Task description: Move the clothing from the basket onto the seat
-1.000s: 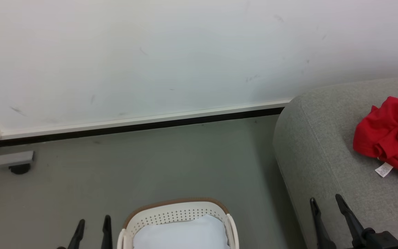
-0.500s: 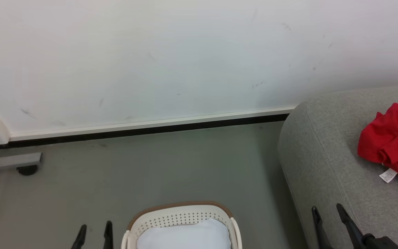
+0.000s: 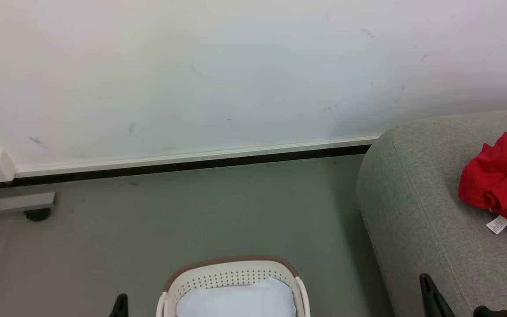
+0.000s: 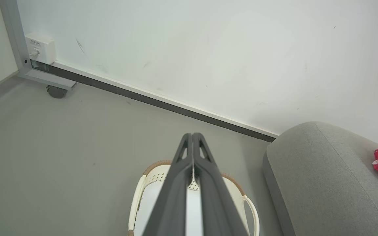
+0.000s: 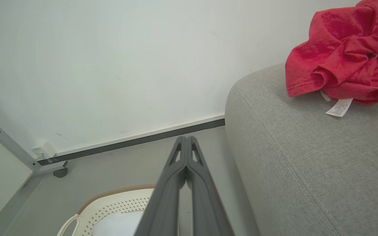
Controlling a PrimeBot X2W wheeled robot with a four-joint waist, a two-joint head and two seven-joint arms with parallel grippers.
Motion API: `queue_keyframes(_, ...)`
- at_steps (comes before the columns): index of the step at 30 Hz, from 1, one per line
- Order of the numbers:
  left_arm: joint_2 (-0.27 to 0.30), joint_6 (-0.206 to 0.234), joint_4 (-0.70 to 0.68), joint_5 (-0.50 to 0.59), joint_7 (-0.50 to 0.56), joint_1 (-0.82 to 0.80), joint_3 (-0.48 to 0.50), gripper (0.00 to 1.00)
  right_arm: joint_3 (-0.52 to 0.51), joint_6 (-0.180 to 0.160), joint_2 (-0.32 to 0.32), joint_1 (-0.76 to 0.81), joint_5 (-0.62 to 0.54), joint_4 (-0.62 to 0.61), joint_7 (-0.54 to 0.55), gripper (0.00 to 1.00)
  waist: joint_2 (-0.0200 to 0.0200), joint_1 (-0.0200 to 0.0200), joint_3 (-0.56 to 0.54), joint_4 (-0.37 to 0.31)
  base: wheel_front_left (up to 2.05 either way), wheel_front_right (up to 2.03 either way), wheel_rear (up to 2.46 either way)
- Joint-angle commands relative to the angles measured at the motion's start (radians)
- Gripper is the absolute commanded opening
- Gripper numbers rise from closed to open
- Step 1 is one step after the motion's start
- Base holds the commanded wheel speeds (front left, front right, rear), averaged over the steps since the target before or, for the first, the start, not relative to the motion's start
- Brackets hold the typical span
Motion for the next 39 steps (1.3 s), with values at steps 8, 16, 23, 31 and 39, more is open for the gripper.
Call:
queue_keyframes(8, 0.005, -0.007, -0.018, -0.173, 0.041, -0.045, 0.014, 0.00, -0.019, 0.000, -0.017, -0.038, 0.185, -0.025, 0.035, 0.00, -0.0001, 0.0000, 0.001, 0.009, 0.00, 0.00, 0.00)
queue_keyframes(16, 0.006, -0.011, -0.019, -0.295, 0.073, -0.064, 0.022, 0.00, -0.032, 0.000, -0.022, -0.049, 0.313, -0.031, 0.063, 0.00, -0.0001, 0.0000, 0.002, 0.017, 0.00, 0.00, 0.00)
queue_keyframes(23, 0.007, -0.013, -0.019, -0.381, 0.097, -0.077, 0.028, 0.00, -0.042, -0.001, -0.026, -0.057, 0.402, -0.036, 0.084, 0.00, -0.0001, 0.0000, 0.003, 0.023, 0.00, 0.00, 0.00)
queue_keyframes(31, 0.008, -0.016, -0.020, -0.486, 0.126, -0.093, 0.035, 0.00, -0.056, -0.001, -0.029, -0.067, 0.510, -0.041, 0.110, 0.00, -0.0001, 0.0000, 0.004, 0.031, 0.00, 0.00, 0.00)
queue_keyframes(39, 0.009, -0.018, -0.020, -0.593, 0.156, -0.110, 0.044, 0.00, -0.071, -0.001, -0.031, -0.076, 0.620, -0.045, 0.138, 0.00, -0.0001, 0.0000, 0.005, 0.039, 0.00, 0.00, 0.00)
